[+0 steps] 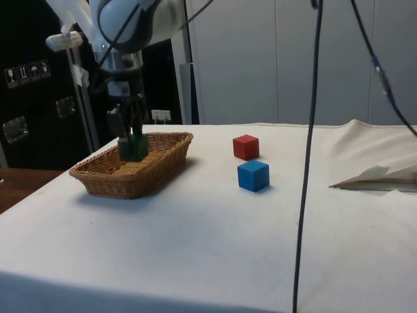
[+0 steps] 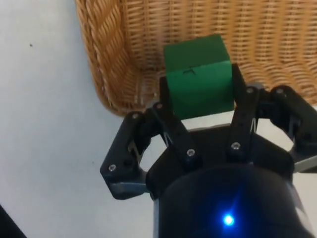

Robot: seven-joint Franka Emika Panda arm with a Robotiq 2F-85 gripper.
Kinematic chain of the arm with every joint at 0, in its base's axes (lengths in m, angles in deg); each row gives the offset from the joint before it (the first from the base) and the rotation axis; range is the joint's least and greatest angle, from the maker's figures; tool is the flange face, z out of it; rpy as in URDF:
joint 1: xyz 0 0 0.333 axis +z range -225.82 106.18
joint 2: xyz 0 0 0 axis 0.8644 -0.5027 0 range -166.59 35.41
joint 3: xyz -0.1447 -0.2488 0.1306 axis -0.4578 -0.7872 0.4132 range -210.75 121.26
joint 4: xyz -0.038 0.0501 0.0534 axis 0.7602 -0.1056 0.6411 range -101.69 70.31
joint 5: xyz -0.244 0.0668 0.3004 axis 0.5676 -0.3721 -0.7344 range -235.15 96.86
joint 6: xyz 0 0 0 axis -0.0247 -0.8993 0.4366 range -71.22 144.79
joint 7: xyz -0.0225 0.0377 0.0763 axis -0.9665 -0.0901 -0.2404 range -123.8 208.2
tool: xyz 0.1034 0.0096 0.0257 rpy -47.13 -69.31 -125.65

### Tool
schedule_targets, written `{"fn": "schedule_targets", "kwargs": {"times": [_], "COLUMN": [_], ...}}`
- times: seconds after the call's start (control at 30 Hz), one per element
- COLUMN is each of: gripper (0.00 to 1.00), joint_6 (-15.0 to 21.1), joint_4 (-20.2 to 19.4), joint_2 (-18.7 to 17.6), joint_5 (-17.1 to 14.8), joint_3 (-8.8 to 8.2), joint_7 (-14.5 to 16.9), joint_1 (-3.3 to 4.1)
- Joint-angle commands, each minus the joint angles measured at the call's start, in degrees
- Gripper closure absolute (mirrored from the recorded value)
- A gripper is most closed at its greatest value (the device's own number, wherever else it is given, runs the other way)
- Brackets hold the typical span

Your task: Pick up exactly two blocks and place them into the basket.

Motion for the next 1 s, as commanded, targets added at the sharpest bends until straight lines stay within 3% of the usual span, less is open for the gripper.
{"fn": "schedule_targets", "kwargs": {"times": [0.0,0.17,0.27,0.3,0.37,0.43,0.7,0.73,0.97], "gripper": [0.98,0.98,0.98,0.98,0.96,0.81,0.05,0.00,0.00], "joint_6": [0.1,0.4,0.4,0.3,0.2,0.2,0.2,0.2,0.3], "joint_4": [1.3,3.6,3.8,3.9,3.8,3.8,3.7,3.7,3.9], "joint_2": [-1.6,-4.6,-5.1,-4.9,-4.8,-4.7,-4.6,-4.6,-4.9], "joint_5": [-1.2,-2.9,-2.5,-2.8,-2.6,-2.6,-2.5,-2.5,-2.5], "joint_3": [0.57,0.34,-0.11,0.11,0.00,-0.06,-0.17,-0.17,-0.23], "joint_7": [0.7,1.5,1.0,1.4,1.3,1.3,1.1,1.1,1.1], "joint_1": [-0.57,-0.63,-0.23,-0.52,-0.40,-0.34,-0.23,-0.23,-0.23]}}
